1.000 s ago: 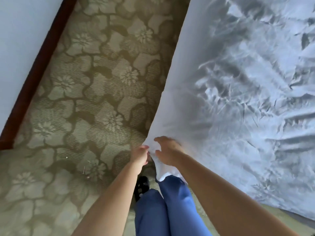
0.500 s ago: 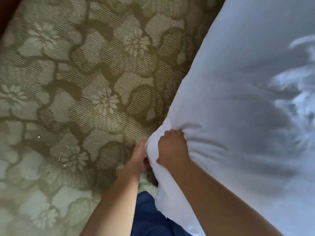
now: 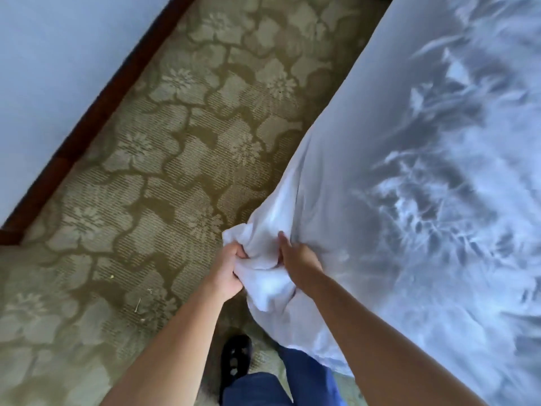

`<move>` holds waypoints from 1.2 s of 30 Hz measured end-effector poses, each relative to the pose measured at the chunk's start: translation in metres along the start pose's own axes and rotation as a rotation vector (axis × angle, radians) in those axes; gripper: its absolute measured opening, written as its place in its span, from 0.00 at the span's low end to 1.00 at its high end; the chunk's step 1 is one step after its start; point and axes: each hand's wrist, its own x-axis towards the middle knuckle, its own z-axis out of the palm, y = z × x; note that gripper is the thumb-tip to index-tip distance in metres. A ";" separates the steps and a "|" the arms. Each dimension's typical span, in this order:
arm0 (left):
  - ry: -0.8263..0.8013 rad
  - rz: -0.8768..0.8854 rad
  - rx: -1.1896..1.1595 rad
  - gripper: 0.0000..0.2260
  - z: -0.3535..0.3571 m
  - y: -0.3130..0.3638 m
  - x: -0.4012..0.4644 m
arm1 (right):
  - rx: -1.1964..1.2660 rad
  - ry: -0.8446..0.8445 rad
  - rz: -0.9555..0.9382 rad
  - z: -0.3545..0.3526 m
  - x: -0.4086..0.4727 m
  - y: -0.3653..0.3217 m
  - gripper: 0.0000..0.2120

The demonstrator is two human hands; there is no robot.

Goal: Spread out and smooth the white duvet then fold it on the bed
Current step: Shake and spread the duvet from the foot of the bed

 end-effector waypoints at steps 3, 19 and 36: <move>-0.182 -0.038 0.188 0.11 0.027 0.027 -0.071 | 0.226 -0.026 0.065 -0.031 -0.054 -0.039 0.37; -0.828 -0.123 1.063 0.16 0.148 -0.002 -0.331 | 0.265 0.685 0.042 -0.163 -0.356 0.014 0.13; -0.284 0.421 0.670 0.13 0.354 -0.250 -0.440 | 0.265 0.740 -0.072 -0.259 -0.485 0.287 0.17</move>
